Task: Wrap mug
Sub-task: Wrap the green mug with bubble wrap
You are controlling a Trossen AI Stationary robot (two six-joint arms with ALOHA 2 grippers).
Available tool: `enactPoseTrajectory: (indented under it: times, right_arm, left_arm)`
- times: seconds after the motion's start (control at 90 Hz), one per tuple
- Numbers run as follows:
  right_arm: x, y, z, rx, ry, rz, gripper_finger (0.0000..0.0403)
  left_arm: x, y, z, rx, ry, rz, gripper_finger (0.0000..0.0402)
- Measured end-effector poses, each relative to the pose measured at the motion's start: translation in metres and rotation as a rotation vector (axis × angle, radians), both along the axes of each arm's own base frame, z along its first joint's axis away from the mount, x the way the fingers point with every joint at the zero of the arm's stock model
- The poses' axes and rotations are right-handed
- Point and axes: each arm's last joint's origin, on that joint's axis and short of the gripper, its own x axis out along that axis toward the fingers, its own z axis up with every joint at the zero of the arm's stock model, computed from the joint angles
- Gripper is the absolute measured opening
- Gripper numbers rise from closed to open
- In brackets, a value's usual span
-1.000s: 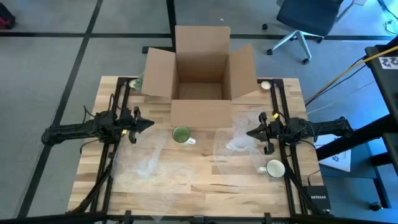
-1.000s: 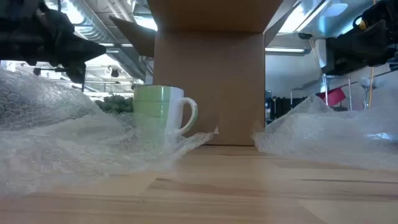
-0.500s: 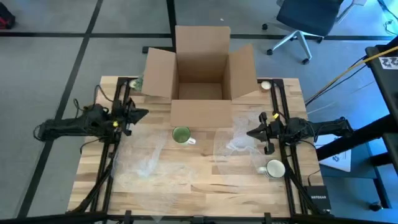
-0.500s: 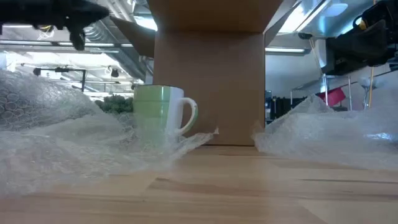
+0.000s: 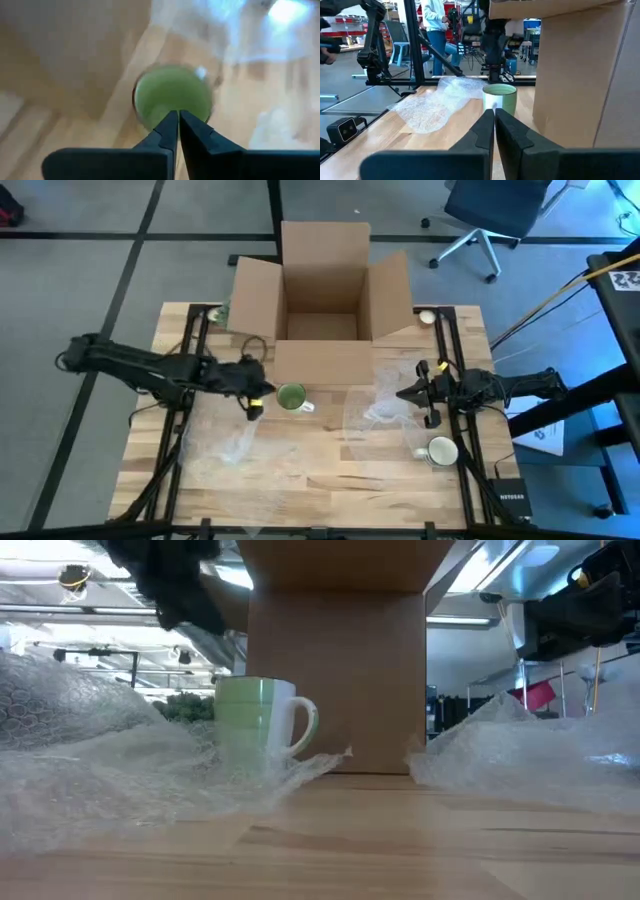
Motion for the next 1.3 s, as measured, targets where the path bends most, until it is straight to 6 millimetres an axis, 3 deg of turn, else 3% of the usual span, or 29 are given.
enactPoseTrajectory:
  times: [0.156, 0.356, 0.5, 0.644, 1.067, 1.167, 1.3]
  right_arm:
    - [0.000, 0.000, 0.000, 0.000, 0.000, 0.000, 0.0001]
    - [0.000, 0.000, 0.000, 0.000, 0.000, 0.000, 0.0001]
    - [0.000, 0.000, 0.000, 0.000, 0.000, 0.000, 0.0001]
    - [0.000, 0.000, 0.000, -0.001, 0.000, 0.000, 0.0001]
    - [0.000, 0.000, 0.000, -0.001, 0.000, 0.000, 0.0001]
    - [0.000, 0.000, 0.000, -0.001, 0.000, 0.000, 0.0001]
    - [0.000, 0.000, 0.000, 0.000, 0.000, 0.000, 0.0001]
  left_arm:
    - [0.010, 0.014, -0.011, -0.125, 0.046, 0.119, 0.0033]
    - [0.009, 0.031, -0.014, -0.195, 0.071, 0.174, 0.0111]
    - [0.012, 0.035, -0.014, -0.219, 0.053, 0.216, 0.0157]
    - [0.022, 0.032, -0.027, -0.247, 0.083, 0.241, 0.0175]
    - [0.038, 0.024, -0.063, -0.273, 0.226, 0.289, 0.0166]
    - [0.038, 0.024, -0.064, -0.274, 0.227, 0.290, 0.0129]
    - [0.036, 0.021, -0.060, -0.269, 0.220, 0.260, 0.0048]
